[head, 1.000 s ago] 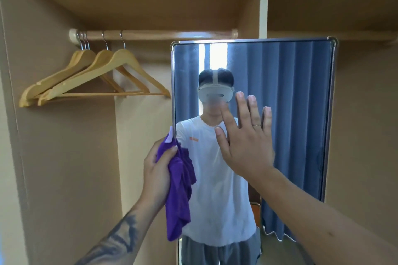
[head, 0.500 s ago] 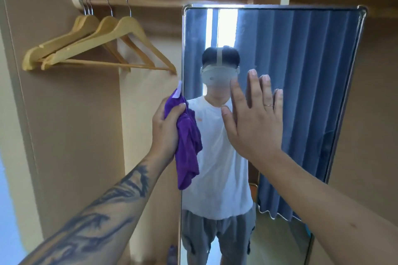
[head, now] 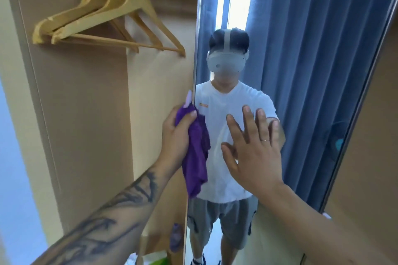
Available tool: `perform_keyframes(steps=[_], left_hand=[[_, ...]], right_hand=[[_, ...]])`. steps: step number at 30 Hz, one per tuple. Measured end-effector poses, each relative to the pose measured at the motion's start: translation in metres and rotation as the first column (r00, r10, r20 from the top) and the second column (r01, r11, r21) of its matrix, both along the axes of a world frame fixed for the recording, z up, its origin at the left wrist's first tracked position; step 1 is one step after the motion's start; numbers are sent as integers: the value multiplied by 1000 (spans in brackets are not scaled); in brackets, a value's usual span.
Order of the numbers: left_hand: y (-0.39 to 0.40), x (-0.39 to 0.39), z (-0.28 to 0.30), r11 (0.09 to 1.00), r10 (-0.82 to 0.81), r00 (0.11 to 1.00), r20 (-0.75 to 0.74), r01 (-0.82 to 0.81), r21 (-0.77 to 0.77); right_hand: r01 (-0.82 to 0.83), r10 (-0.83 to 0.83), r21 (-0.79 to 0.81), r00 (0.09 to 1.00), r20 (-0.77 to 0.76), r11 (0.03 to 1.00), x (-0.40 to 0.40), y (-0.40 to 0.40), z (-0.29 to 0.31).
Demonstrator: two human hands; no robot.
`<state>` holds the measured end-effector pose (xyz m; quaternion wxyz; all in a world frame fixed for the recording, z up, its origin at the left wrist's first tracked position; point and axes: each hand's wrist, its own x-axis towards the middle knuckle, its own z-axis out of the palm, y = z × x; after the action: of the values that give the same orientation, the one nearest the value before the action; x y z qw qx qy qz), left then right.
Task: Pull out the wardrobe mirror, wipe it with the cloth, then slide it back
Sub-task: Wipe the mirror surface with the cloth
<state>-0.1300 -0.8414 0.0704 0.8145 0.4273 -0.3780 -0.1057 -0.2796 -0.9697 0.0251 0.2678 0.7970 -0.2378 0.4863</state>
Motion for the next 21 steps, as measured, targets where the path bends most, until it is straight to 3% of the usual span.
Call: perform_keyframes(steps=[5,15,18,21], left_hand=[[0,4,33,996,-17,1000,12,18,-89],[13,-13,-107,991,8,999,-44,-2,133],[12,-12,-103,991,24,998,-57,-16,134],[7,-6,-64,996,37,999,-3,-36,86]], right_hand=[[-17,16,53,999,31,998,3,6,-16],[-7,6,71,1000,17,997,6,5,-52],[-14,13,66,1000,20,998,6,2,-54],[-2,1,37,1000,15,999,7,-3,-56]])
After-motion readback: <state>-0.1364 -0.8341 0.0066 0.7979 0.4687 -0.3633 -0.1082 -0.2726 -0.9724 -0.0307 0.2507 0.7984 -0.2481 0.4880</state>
